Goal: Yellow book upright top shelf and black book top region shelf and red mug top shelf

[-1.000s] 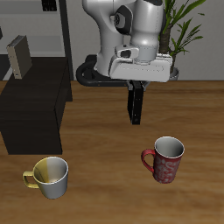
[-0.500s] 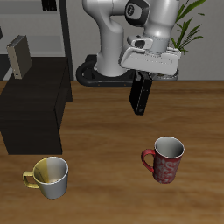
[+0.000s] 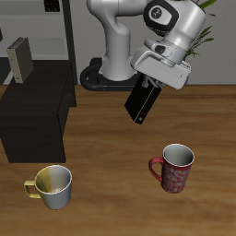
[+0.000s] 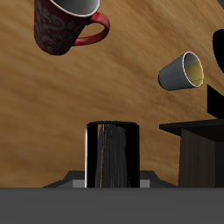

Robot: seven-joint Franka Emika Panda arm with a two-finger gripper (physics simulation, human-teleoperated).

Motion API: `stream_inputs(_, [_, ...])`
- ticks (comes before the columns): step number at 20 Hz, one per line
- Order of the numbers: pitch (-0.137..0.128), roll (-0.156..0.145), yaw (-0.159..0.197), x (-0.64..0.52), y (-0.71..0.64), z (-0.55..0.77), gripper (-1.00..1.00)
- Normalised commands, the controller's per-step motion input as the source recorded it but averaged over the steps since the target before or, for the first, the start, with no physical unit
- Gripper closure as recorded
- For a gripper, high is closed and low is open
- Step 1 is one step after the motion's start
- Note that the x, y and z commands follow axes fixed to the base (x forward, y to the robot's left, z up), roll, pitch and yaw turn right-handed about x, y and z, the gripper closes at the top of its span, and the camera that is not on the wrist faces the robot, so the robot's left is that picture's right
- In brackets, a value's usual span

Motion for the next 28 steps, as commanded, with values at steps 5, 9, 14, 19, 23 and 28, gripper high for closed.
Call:
stream_inputs(5, [0.032,-0.295,-0.063,0.17,-0.16,-0.17,1.00])
stream_inputs(9, [0.059,-0.210,-0.018,-0.17,-0.04,-0.18,1.00])
stream_inputs(14, [0.076,-0.116,-0.008,-0.12,0.07,-0.09,1.00])
stream_inputs(19, [-0.091,-0.145,-0.043,-0.13,0.05,0.24,1.00])
stream_inputs(23, [-0.058,-0.109,0.019,0.12,-0.17,0.13,1.00])
stream_inputs(28, [-0.061,-0.043,0.007,0.18,-0.16,0.10,1.00])
